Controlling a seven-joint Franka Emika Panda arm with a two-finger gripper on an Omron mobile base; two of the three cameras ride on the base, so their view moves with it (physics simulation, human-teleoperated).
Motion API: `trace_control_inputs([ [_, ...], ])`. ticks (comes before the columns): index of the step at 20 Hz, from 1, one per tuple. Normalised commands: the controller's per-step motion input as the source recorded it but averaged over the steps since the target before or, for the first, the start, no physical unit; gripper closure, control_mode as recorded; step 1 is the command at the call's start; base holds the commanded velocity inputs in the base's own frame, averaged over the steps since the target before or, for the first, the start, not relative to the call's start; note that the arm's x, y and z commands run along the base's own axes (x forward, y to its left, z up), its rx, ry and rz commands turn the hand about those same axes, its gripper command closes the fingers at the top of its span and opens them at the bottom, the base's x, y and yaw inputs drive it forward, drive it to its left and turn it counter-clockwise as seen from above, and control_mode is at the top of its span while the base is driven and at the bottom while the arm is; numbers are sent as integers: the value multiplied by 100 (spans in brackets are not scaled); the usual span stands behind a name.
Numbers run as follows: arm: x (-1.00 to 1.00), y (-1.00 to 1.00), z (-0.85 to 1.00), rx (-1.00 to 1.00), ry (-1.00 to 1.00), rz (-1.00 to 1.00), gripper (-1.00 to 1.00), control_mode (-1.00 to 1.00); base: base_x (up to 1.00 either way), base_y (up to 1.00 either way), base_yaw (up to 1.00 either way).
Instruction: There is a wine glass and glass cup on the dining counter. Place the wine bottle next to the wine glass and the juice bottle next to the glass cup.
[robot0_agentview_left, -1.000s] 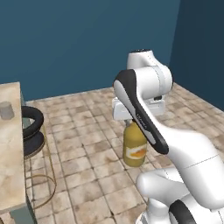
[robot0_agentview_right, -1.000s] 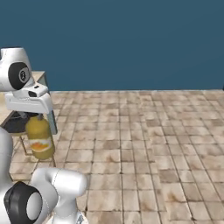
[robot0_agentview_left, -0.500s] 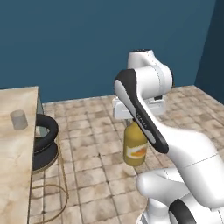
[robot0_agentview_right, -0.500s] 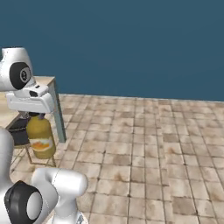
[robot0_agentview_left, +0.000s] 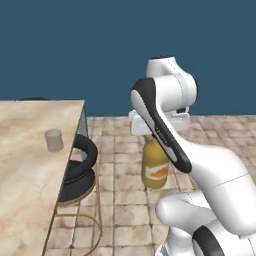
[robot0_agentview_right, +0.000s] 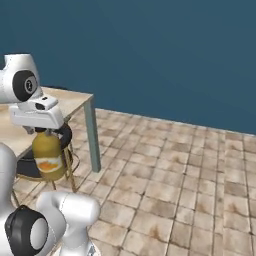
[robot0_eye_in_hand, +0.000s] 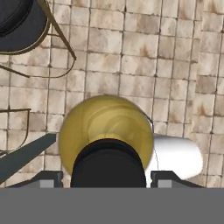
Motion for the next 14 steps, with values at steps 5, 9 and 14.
trace_control_inputs([
  [5,0,0,0,0,0,0,100,100,51,-11,54],
  [9,0,0,0,0,0,0,100,100,44,-11,56],
  [14,0,0,0,0,0,0,100,100,43,-12,58],
])
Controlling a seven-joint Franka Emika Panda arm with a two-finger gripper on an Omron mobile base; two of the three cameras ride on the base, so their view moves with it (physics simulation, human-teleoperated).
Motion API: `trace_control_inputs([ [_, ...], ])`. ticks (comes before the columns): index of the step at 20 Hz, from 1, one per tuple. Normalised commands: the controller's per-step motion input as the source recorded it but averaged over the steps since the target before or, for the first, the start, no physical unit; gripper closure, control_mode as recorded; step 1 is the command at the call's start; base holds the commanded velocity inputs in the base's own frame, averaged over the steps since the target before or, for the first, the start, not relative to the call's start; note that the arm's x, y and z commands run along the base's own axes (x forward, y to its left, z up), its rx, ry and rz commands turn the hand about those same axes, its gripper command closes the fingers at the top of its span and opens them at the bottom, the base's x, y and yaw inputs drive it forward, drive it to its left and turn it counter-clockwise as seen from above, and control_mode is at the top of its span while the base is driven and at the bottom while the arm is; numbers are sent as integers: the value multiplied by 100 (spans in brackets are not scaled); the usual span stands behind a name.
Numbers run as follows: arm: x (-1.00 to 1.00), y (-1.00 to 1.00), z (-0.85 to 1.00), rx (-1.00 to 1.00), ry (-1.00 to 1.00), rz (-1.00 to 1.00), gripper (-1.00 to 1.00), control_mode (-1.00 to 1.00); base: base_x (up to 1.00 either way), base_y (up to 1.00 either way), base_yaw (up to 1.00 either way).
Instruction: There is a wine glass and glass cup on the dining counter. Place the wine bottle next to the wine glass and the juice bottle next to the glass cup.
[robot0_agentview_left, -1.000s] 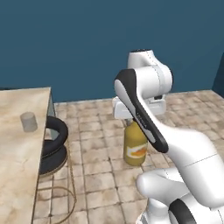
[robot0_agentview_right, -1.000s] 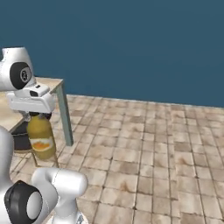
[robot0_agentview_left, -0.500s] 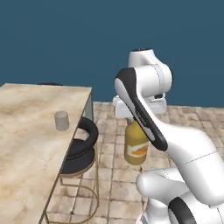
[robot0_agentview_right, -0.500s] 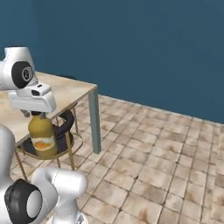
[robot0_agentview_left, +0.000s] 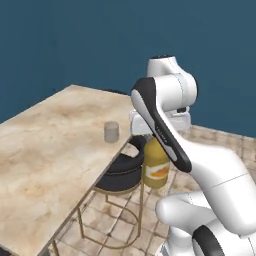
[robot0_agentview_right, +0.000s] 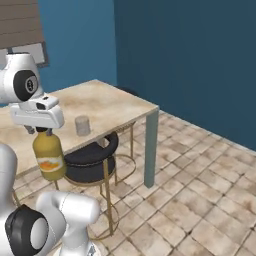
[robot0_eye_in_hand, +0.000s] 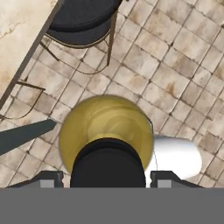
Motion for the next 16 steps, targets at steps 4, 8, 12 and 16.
trace_control_inputs([
  [4,0,0,0,0,0,0,100,100,49,-15,48],
  [8,0,0,0,0,0,0,100,100,54,-9,43],
  [12,0,0,0,0,0,0,100,100,59,-10,38],
  [16,0,0,0,0,0,0,100,100,61,-12,30],
])
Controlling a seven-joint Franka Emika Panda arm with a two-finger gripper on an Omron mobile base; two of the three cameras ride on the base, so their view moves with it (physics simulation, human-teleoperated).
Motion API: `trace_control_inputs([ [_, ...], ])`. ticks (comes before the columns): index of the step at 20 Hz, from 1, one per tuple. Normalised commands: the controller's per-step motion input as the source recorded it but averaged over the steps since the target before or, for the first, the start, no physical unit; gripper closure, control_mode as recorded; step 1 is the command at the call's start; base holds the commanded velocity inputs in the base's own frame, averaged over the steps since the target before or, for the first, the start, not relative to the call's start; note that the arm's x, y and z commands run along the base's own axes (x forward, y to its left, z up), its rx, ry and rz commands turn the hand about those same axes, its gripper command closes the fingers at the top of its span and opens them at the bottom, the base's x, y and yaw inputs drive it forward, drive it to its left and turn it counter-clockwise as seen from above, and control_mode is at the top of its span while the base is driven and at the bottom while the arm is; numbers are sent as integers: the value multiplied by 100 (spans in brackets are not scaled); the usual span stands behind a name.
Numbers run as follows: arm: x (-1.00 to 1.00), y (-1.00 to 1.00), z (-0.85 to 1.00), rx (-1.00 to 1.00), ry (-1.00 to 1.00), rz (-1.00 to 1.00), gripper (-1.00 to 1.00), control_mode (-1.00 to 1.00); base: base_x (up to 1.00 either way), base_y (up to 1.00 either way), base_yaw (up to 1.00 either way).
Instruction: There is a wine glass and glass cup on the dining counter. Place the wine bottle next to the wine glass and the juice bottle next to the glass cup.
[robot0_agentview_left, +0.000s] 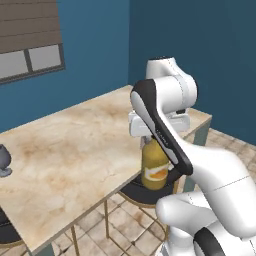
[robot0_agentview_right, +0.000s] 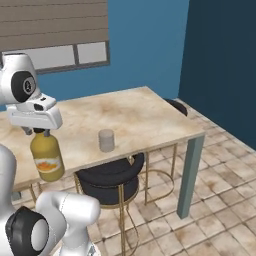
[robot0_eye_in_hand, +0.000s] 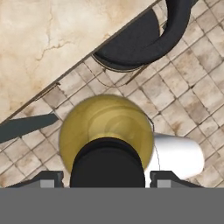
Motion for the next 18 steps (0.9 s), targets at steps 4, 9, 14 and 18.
trace_control_inputs([
  [4,0,0,0,0,0,0,100,100,37,-1,13],
  [9,0,0,0,0,0,0,100,100,35,-2,10],
  [14,0,0,0,0,0,0,100,100,3,0,0],
  [18,0,0,0,0,0,0,100,100,0,0,0],
])
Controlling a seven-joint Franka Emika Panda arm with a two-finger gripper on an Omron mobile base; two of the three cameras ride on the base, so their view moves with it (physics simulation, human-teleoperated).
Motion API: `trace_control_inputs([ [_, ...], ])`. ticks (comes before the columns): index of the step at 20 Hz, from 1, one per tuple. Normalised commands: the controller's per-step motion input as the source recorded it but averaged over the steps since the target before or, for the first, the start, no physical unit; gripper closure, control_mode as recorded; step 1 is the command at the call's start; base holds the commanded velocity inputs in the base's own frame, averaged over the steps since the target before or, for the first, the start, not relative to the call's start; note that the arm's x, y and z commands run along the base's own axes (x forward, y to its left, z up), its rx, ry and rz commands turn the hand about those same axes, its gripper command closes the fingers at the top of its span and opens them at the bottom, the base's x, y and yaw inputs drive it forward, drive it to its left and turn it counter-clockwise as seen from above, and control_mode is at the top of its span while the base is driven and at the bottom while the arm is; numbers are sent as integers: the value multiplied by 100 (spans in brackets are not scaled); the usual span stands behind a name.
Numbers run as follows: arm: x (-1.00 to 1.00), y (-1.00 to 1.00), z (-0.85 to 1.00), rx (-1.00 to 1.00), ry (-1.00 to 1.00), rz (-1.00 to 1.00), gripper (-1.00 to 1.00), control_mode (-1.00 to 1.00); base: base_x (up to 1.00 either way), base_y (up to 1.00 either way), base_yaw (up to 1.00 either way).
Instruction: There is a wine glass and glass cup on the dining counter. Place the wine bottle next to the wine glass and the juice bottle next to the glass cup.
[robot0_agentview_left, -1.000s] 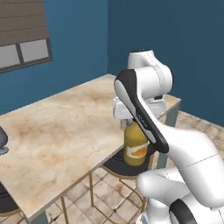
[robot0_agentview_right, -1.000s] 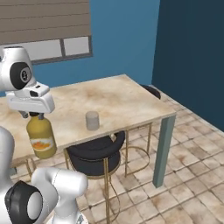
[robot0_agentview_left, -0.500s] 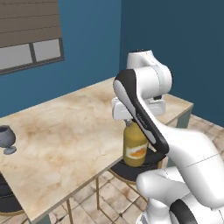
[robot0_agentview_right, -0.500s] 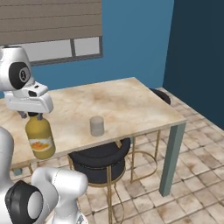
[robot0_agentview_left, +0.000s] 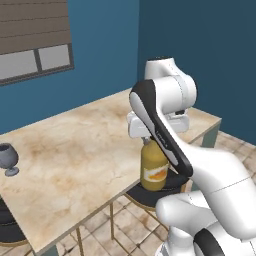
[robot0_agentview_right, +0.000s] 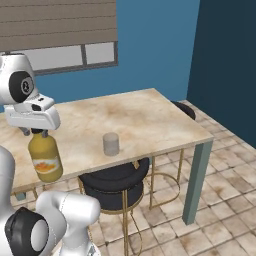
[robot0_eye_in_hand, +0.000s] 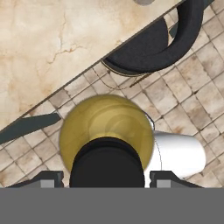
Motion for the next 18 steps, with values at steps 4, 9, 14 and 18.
trace_control_inputs([
  [4,0,0,0,0,0,0,100,100,0,0,0],
  [9,0,0,0,0,0,0,100,100,0,0,0],
  [14,0,0,0,0,0,0,100,100,4,-1,0],
  [18,0,0,0,0,0,0,100,100,13,-5,3],
])
